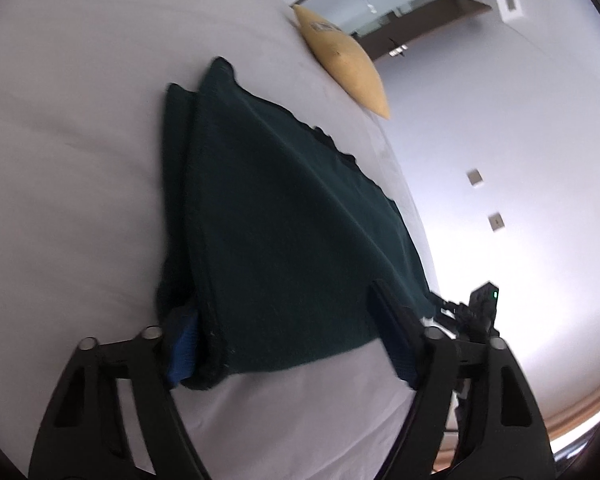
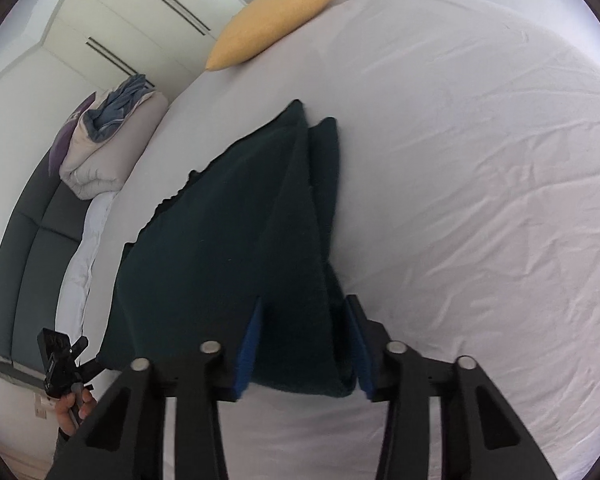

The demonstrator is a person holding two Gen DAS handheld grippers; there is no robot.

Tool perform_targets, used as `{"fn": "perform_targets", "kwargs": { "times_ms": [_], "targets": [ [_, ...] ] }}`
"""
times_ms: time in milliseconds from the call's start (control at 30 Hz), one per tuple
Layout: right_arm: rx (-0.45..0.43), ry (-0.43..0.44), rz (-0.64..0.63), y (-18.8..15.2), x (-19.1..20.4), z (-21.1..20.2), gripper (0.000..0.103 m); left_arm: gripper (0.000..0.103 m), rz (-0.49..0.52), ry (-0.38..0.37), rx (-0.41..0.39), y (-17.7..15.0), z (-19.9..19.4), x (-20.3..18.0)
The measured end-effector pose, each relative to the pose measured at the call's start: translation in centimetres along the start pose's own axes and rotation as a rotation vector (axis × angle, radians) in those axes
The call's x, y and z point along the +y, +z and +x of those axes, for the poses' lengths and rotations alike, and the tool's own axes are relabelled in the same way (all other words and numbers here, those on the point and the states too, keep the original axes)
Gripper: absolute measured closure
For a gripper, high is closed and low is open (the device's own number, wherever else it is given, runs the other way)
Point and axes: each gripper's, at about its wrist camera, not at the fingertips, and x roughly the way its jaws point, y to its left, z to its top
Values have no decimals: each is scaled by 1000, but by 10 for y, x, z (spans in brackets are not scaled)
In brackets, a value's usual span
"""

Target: Fold small clothes

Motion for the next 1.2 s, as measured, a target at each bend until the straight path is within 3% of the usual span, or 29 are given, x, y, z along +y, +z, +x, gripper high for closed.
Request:
{"fn": "perform_targets", "kwargs": {
  "times_ms": [200, 467, 567, 600, 1000, 1200],
  "targets": [
    [-46, 27, -1, 3, 2, -9, 70, 63, -6, 22, 9, -3, 1, 8],
    [1, 25, -32, 4, 7, 3, 79, 63, -49, -43, -11, 3, 1, 14],
    [15, 8, -22, 6, 4, 8, 93, 85, -39, -22, -19, 4, 0, 10],
    [17, 6, -21, 6, 4, 8, 94, 98, -35, -9, -21, 4, -1, 10],
    [-13, 36, -33, -3, 7, -15, 96, 99, 26, 20, -44, -8, -26, -5],
    [20, 11, 22, -24, -21, -5, 97, 99, -56, 48, 5, -30, -18, 29]
  ]
}}
